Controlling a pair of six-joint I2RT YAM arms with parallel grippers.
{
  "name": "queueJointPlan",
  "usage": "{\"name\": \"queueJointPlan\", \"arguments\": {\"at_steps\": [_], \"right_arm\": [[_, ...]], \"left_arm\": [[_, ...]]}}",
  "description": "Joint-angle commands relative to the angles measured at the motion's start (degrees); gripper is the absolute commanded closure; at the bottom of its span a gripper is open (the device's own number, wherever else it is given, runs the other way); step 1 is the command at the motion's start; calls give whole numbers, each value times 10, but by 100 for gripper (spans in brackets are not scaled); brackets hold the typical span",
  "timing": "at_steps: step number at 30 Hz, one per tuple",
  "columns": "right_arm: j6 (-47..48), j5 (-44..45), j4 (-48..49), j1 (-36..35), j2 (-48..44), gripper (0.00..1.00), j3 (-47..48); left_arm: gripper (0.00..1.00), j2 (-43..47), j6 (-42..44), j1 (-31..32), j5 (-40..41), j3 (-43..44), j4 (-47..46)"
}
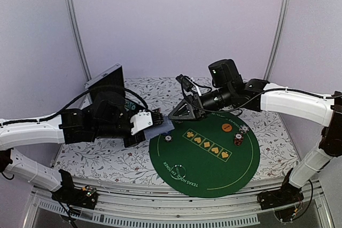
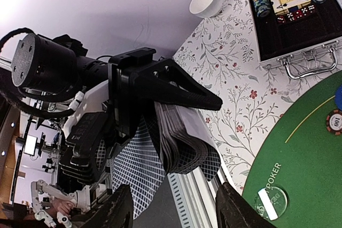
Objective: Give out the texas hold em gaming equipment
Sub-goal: Pick up the poker card from the face-down deck piles.
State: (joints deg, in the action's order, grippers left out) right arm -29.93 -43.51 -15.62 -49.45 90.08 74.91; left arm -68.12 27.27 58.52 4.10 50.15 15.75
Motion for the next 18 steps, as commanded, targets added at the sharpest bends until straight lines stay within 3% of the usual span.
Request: {"name": "queueJointPlan", "arguments": {"at_steps": [1,8,18], "right_arm": [[-13,-27,23,-8,18,48,1],[-19,-36,33,-11,28,57,2],[-20,-47,40,-10,26,76,0]], "left_arm": [[59,4,-2,-5,1,-4,-8],[59,4,-1,-5,1,-5,-9],[59,3,0,-4,2,-7,-9]]}}
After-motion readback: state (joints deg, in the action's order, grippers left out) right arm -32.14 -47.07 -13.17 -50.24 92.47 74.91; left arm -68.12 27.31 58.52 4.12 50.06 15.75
